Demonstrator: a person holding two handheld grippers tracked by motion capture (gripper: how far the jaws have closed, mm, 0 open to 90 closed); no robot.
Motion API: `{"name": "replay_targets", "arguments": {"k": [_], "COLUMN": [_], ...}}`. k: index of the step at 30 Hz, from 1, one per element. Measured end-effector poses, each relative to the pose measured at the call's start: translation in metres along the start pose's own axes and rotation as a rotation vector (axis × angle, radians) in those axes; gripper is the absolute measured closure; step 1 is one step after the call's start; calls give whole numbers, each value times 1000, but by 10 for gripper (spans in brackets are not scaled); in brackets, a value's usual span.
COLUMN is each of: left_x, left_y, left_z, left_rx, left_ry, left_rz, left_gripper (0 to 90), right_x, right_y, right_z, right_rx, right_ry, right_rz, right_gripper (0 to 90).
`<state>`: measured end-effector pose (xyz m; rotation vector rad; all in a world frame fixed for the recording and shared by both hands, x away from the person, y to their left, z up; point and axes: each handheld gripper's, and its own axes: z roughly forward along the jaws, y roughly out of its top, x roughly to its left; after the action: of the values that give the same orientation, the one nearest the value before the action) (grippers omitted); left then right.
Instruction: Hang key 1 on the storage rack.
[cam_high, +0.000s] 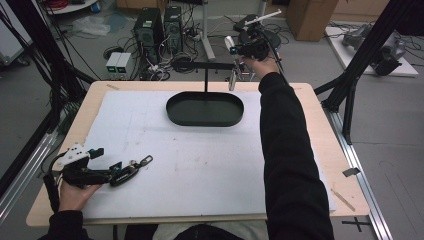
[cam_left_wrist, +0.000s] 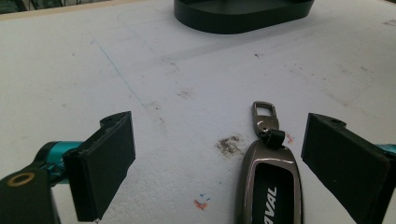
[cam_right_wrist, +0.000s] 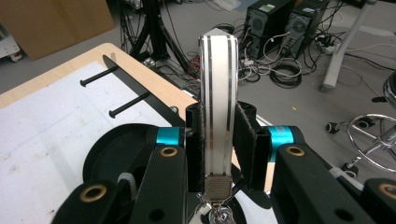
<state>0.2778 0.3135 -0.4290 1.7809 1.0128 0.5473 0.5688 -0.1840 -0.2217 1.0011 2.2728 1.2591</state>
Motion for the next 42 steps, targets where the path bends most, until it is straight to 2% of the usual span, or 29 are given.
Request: {"name": "replay_targets", "arguments": {"k": [8, 14, 18, 20, 22, 23, 25, 30, 34, 37, 42], "left_x": [0, 1, 0, 0, 1, 1, 1, 1, 1, 1, 1], "left_y": [0, 0, 0, 0, 0, 0, 0, 0, 0, 0, 0], "left_z": [0, 0, 0, 0, 1, 1, 1, 1, 1, 0, 0], "left_rx": [0, 2, 5, 5, 3, 3, 2, 0, -2, -1, -1], "left_ry": [-1, -2, -3, -3, -4, -4, -3, -4, -4, -4, -5], "left_rz": [2, 0, 1, 1, 0, 0, 1, -4, -2, -2, -1], "left_gripper": [102, 102, 102, 102, 102, 102, 102, 102, 102, 102, 102], "right_x": [-3, -13, -17, -17, -19, -19, -19, -10, -1, 6, 19], "right_y": [-2, -12, -23, -29, -36, -38, -41, -42, -43, -49, -68], "right_z": [9, 12, 12, 9, 6, 4, 3, -1, -2, -6, -9], "right_rx": [2, -12, -21, -30, -43, -41, -5, 47, 80, 61, 67], "right_ry": [-44, -35, 10, 21, 37, 38, 39, 52, 52, 70, 81], "right_rz": [12, 61, 93, 91, 125, 137, 146, 108, 90, 81, 56], "right_gripper": [754, 753, 732, 559, 379, 331, 208, 7, 7, 7, 7]}}
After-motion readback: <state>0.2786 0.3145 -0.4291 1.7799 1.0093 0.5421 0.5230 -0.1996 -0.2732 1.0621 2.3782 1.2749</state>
